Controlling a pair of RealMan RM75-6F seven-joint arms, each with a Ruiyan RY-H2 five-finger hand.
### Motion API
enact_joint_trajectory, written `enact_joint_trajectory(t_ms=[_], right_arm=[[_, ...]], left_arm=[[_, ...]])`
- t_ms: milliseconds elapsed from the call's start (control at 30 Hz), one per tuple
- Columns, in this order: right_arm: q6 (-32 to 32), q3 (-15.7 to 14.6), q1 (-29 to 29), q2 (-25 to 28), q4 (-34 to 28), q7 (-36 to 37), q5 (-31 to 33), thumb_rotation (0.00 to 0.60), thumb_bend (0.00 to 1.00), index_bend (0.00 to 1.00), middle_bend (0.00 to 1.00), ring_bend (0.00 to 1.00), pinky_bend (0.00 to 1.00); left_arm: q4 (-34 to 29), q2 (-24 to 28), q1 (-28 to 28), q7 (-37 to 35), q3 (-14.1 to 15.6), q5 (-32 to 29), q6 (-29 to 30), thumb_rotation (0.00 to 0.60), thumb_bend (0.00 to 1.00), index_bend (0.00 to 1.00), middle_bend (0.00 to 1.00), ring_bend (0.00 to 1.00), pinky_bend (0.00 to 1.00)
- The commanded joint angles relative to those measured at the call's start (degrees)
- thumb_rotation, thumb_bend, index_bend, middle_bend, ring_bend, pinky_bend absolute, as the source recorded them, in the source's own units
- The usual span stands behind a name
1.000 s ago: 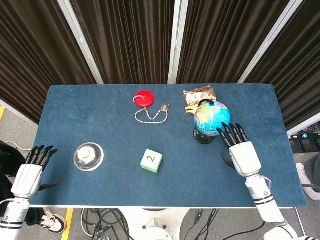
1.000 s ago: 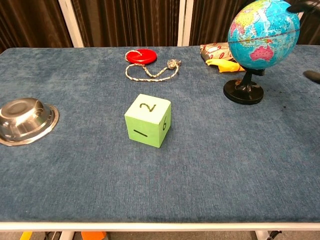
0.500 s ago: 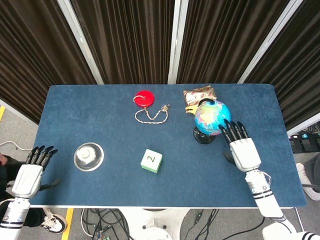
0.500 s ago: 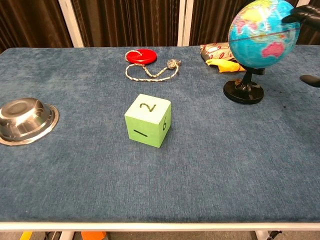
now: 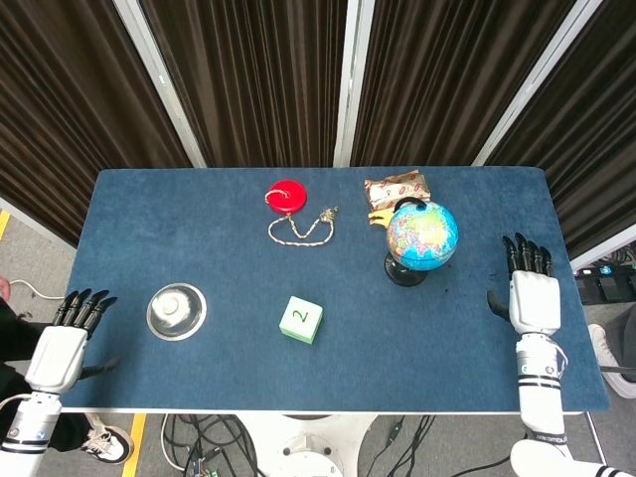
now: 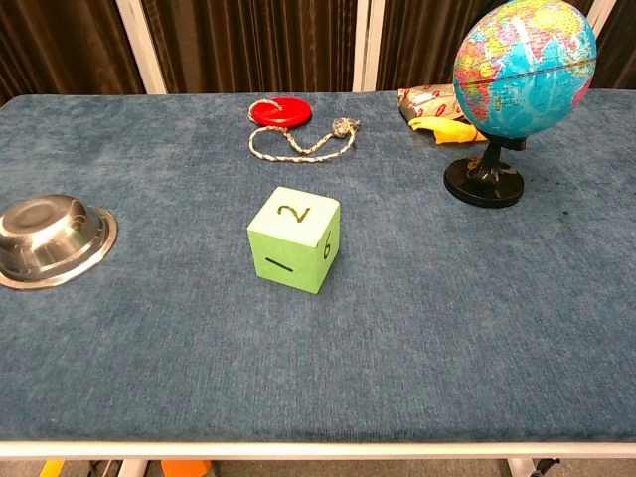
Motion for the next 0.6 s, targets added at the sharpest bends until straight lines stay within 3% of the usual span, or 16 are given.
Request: enact_joint_trajectory(t_ms=[33,133,267,600], right_arm=[[3.8,-3.5,-0.4,-0.2,1.9,3.9,-13.8,0.6,0.24,0.0,0.0,0.0,0.0],[5.4,-6.8,0.2,-0.5,5.3,7.3,-23.2,0.6,0.24,0.0,0.0,0.0,0.0],[5.6,-9.8,1.1,-0.9,7.8,9.6,-29.8,0.6,0.25,0.0,0.0,0.0,0.0],[0.6,-10.8,2.5,-0.2,6.0,8.7,-28.8,0.6,0.24,0.0,0.0,0.0,0.0]], left_arm=[[0.0,0.0,0.0,0.0,0.0,0.0,0.0,0.6,0.0,0.15,0.09,0.02,0.05],[0.1,-0.1,0.0,-0.1,0.0,0.0,0.1,0.6,0.0,0.15,0.09,0.02,0.05],[0.2,0.0,0.1,-0.3,0.0,0.0,0.2,0.6,0.0,0.15,0.09,0.02,0.05],[0.7,-0.2,0.2,-0.8,0.0,-0.2,0.2,0.6,0.0,0.15,0.09,0.02,0.05]])
